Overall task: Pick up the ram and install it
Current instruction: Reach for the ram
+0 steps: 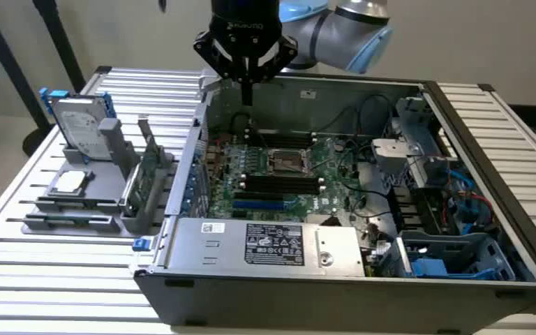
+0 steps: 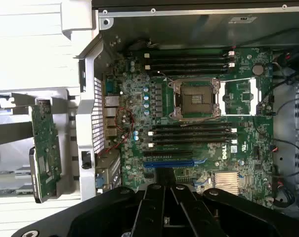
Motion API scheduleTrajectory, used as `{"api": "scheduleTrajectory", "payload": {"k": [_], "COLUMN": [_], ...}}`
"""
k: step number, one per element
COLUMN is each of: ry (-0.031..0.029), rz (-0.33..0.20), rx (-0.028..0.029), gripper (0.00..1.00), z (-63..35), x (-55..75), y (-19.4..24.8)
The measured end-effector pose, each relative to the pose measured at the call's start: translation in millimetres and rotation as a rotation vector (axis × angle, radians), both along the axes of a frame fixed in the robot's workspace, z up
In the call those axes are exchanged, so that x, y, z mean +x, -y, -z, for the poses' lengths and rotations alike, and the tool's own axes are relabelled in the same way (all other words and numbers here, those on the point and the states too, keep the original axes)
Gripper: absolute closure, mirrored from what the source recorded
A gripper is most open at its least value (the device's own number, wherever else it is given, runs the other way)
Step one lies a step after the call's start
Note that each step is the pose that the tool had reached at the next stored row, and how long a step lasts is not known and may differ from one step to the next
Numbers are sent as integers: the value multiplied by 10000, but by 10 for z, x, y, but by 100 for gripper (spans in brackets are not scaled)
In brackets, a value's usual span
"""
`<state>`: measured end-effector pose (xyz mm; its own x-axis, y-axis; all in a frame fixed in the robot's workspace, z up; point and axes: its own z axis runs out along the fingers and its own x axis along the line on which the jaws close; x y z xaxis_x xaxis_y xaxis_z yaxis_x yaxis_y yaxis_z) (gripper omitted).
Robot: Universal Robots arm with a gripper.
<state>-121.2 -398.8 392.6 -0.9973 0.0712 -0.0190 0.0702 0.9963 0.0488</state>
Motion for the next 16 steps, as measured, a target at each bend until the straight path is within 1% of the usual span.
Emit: {"api": "scheduleTrajectory", "payload": {"k": [13, 16], "ry": [0, -1], "rz": [0, 0], "rx": [0, -2], "gripper": [89, 89], "z": [0, 0], "x": [0, -46], "y": [0, 18]}}
